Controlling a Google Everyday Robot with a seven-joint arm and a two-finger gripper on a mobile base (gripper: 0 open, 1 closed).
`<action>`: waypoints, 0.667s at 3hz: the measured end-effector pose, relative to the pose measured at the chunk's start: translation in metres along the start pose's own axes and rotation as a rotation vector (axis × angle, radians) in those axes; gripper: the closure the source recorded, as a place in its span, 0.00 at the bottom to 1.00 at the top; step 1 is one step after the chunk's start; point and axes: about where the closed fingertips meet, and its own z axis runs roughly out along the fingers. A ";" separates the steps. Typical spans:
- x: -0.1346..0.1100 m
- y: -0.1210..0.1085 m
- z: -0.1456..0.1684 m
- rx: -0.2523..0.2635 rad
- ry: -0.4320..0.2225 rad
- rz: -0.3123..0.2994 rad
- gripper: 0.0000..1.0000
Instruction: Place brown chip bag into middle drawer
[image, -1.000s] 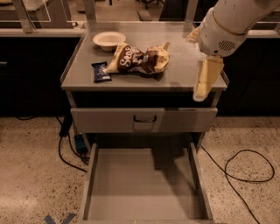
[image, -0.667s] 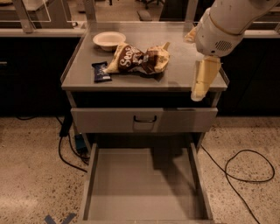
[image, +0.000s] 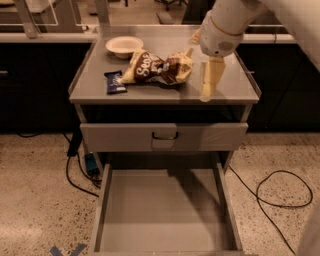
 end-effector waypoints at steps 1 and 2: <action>-0.005 -0.048 0.055 -0.050 -0.047 -0.039 0.00; -0.007 -0.056 0.062 -0.044 -0.044 -0.050 0.00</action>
Offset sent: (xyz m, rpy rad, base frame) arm 0.0763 0.0244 -0.0366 0.0346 0.0625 0.0790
